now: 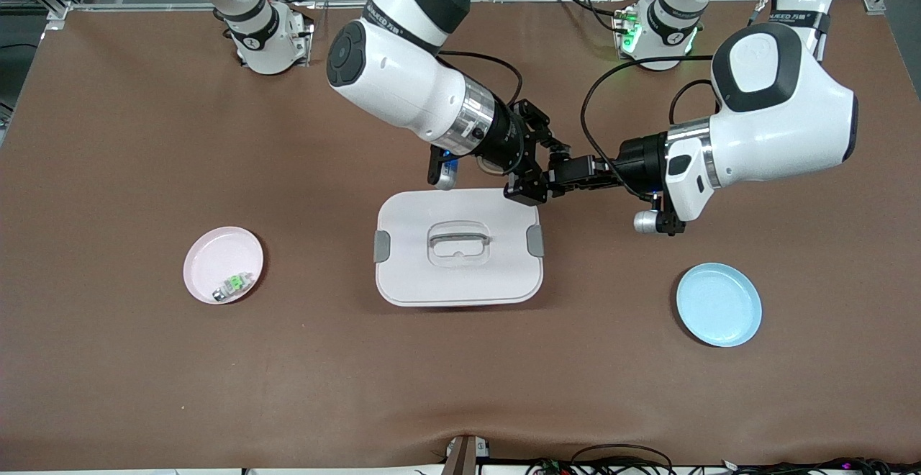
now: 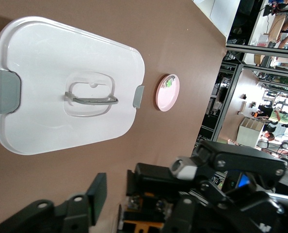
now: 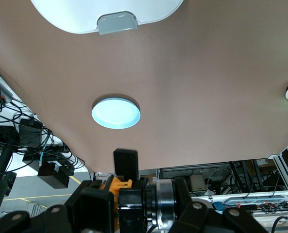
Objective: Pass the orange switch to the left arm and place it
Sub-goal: 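Grasp the switch with the left gripper and open the right gripper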
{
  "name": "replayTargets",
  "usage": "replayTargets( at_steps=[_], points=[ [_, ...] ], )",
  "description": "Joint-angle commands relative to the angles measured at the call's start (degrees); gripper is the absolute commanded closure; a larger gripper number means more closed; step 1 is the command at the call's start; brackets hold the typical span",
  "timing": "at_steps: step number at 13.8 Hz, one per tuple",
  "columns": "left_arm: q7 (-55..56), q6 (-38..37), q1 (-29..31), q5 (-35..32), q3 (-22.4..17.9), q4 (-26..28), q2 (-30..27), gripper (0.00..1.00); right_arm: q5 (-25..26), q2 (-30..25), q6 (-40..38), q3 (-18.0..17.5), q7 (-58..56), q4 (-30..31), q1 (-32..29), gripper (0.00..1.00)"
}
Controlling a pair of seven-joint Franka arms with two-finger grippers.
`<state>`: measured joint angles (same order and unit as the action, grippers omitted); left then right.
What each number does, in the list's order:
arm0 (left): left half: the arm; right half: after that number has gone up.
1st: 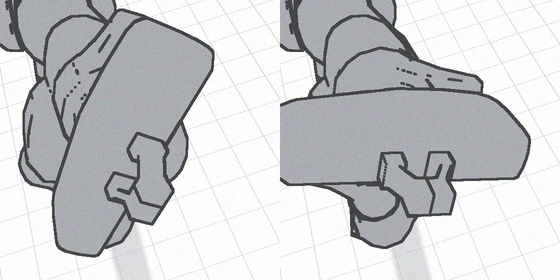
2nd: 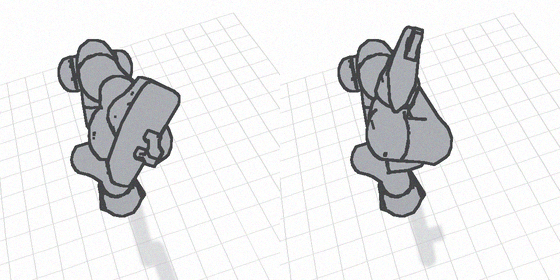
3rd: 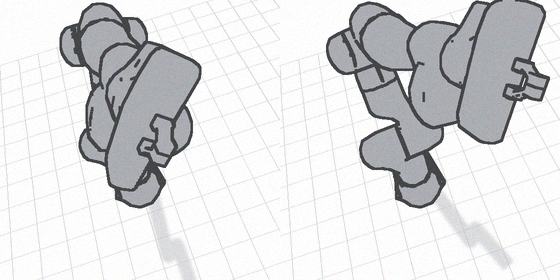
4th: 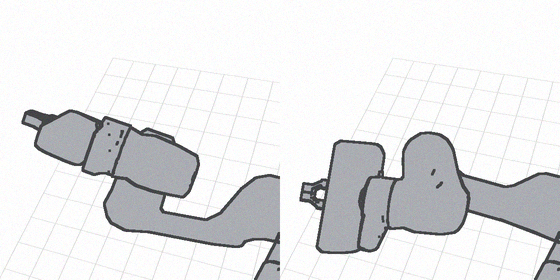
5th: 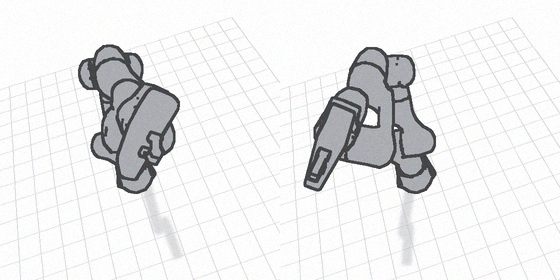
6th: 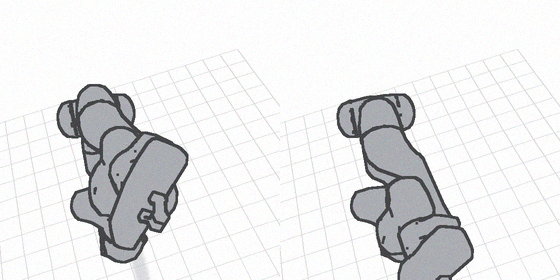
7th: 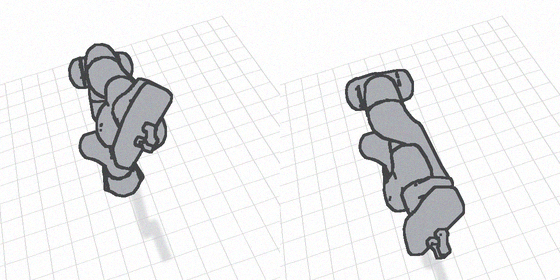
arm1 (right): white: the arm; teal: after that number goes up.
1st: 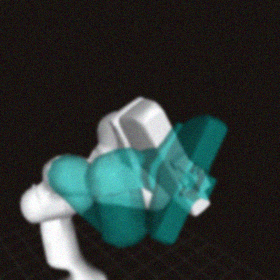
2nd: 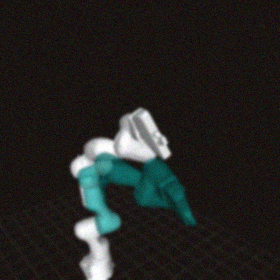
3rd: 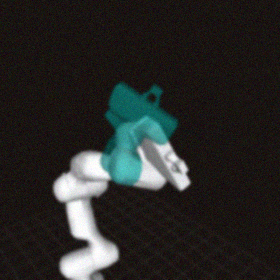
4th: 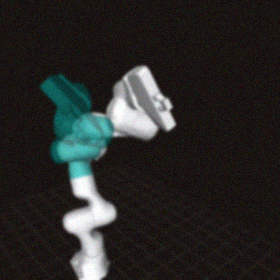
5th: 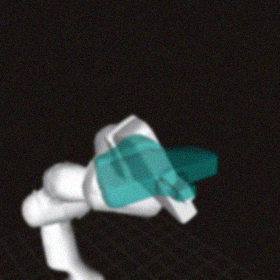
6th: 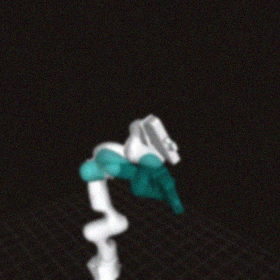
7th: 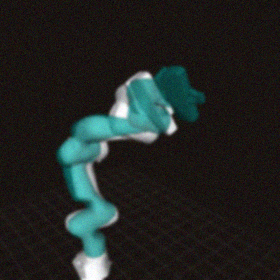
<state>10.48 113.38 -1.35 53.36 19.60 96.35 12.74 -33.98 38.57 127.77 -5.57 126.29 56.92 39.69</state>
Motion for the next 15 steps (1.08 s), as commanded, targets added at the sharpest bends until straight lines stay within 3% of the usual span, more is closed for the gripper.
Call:
replayTargets(
  at_steps=[1,6,7,8,10,15],
  points=[
    [0.33,1.41,0.47,-0.96,-0.17,0.42,-0.17,0.99,-1.18,0.80,-0.06,-0.14,0.80,-2.60,0.21,1.00],
    [0.51,1.32,0.73,-4.84,-0.17,-0.20,-0.08,1.00,-1.09,1.59,0.81,0.04,0.71,-2.60,0.39,1.00],
    [0.51,1.32,0.73,-5.36,-0.09,-0.20,-0.17,1.00,-1.09,1.59,1.16,0.04,0.71,-2.60,0.39,0.52],
    [0.51,1.23,0.73,-5.80,-0.09,-0.20,-0.17,1.00,-1.09,1.68,1.25,0.04,0.71,-2.60,0.30,0.26],
    [0.51,1.23,0.73,-5.81,-0.09,-0.11,-0.17,1.00,-1.18,1.68,1.26,0.04,0.63,-2.60,0.12,0.00],
    [0.51,0.97,0.82,-5.90,-0.26,-0.02,-0.08,1.00,-1.18,1.42,-2.07,-0.23,-1.56,-2.60,-2.68,0.00]
  ],
)
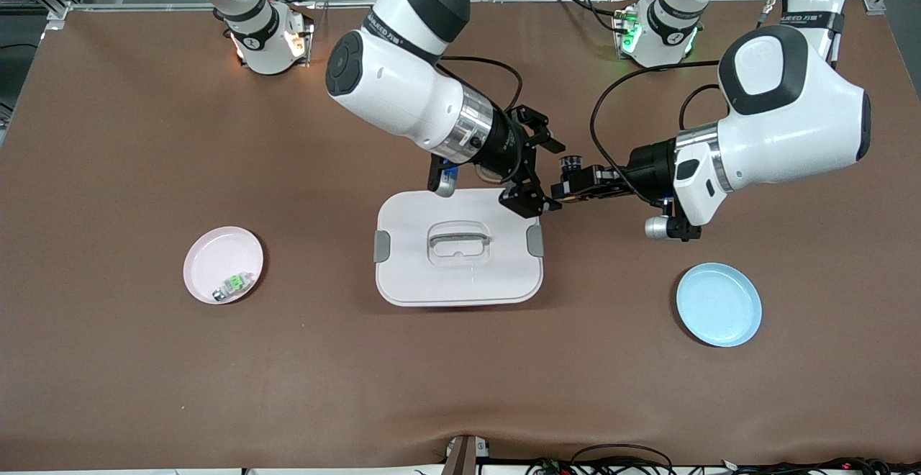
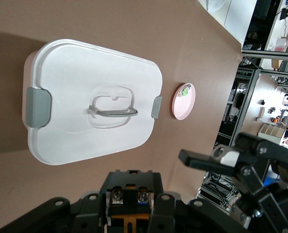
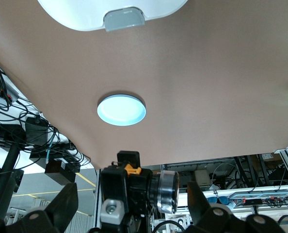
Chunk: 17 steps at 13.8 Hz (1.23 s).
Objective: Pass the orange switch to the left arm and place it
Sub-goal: 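Grasp the switch with the left gripper and open the right gripper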
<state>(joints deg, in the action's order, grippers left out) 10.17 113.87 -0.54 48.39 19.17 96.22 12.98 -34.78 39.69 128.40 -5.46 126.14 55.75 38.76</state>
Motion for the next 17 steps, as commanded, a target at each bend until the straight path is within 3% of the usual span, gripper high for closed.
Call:
replayTargets(
  at_steps=[1,4,10,17],
  points=[
    [0.82,0.31,0.02,-1.36,-0.01,0.19,-0.41,1.00,-0.38,0.21,-4.11,-0.43,-4.30,-1.44,-2.45,0.00],
    [2.74,-0.31,0.71,-9.51,-0.10,0.28,-0.50,1.00,-0.38,-0.32,-12.79,-0.43,-15.88,-1.44,-5.35,0.00],
    [8.26,-10.40,4.93,-29.71,-0.19,0.28,-0.58,1.00,1.28,-2.52,-33.89,1.23,-45.32,-1.35,-11.68,0.00],
    [15.14,-11.92,7.39,-48.90,-0.28,-0.07,1.78,1.00,18.14,-7.26,-49.64,1.15,-82.31,-0.91,-18.18,0.00]
  ],
)
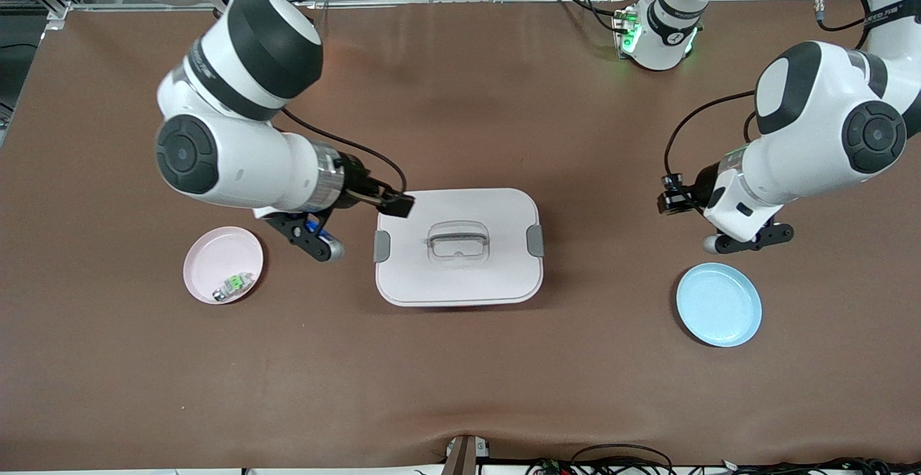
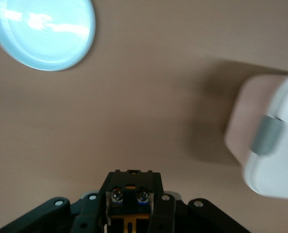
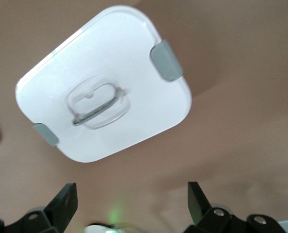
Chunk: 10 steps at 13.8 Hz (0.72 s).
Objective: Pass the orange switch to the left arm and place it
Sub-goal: 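Carry the switch to the blue plate while the right gripper withdraws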
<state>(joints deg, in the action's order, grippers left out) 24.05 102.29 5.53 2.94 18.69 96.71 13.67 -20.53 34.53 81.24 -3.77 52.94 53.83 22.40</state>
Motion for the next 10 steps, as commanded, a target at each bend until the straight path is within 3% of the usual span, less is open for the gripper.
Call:
replayTargets(
  at_steps=[1,6,10],
  points=[
    [2.13,0.27,2.63,-4.59,0.20,-0.64,1.44,1.00,6.27,-2.80,-3.27,-0.54,-14.31,1.10,-2.79,0.00],
    [4.60,5.55,9.75,-5.92,0.20,-1.70,5.31,1.00,18.05,-4.91,-4.51,-0.54,-42.17,1.54,-8.32,0.00],
    [8.89,11.43,9.58,-8.63,-1.64,-2.05,11.28,1.00,20.00,-6.32,-4.68,-0.45,-58.18,1.63,-15.35,0.00]
  ],
)
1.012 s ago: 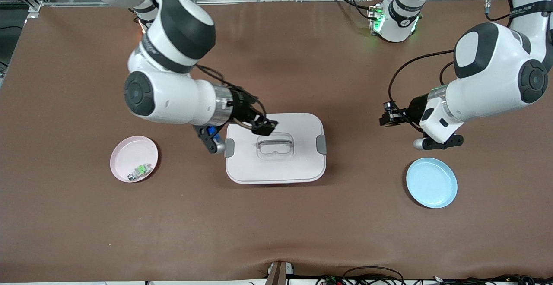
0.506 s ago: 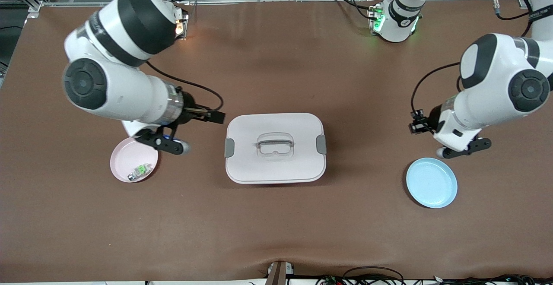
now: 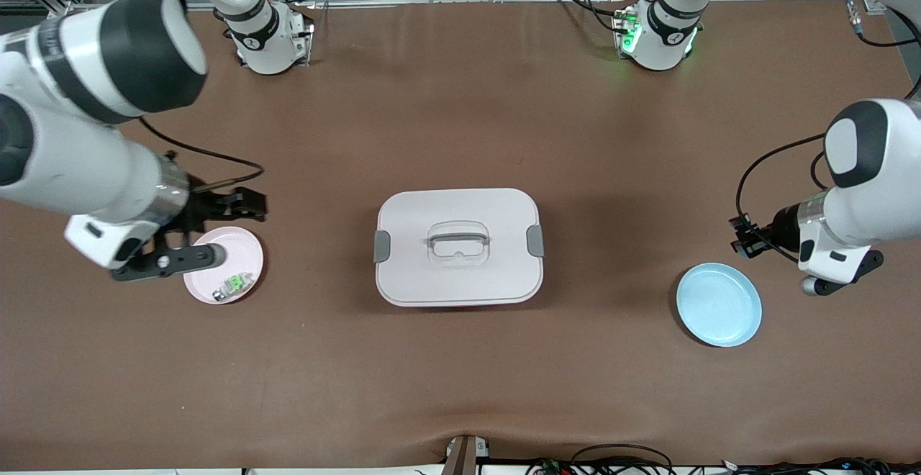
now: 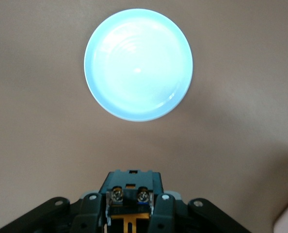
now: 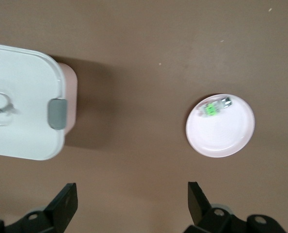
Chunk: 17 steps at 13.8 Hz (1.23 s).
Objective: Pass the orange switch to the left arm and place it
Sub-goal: 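Carry the switch to the blue plate while the right gripper withdraws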
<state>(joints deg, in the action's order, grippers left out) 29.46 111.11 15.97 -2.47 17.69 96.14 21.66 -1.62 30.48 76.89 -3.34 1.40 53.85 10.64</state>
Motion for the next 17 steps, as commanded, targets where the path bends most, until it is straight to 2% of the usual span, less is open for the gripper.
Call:
replayTargets(
  at_steps=[1,3,7,9,11,14,17],
  points=[
    [5.67,3.57,-1.03,-6.29,-0.64,-1.56,4.78,1.00,1.27,-2.35,-0.60,-0.79,-8.85,1.61,-5.08,0.00],
    [10.94,4.46,-1.38,-10.52,-0.55,-3.22,7.94,1.00,1.35,-2.87,-1.57,-0.79,-9.14,1.61,-7.90,0.00],
    [16.50,4.46,-1.29,-11.15,-0.73,-10.52,15.67,1.00,4.07,-4.37,-1.48,0.35,-5.44,2.13,-9.84,0.00],
    [17.82,4.64,-0.77,-11.06,-0.90,-13.06,17.79,1.00,5.84,-6.82,0.96,0.35,-4.65,6.86,-10.19,0.00],
    [22.45,5.60,-1.29,-10.97,-3.00,-14.57,19.20,1.00,5.23,-10.68,5.96,0.26,-4.65,15.01,-12.21,0.00],
    [34.04,11.48,-1.38,-11.15,-4.42,-14.48,20.43,1.00,4.26,-18.06,13.27,0.26,-4.56,28.29,-13.18,0.00],
    [46.00,15.26,-1.55,-11.41,-4.86,-14.31,21.75,1.00,3.73,-20.19,14.60,0.26,-4.56,31.67,-14.58,0.00]
  ],
)
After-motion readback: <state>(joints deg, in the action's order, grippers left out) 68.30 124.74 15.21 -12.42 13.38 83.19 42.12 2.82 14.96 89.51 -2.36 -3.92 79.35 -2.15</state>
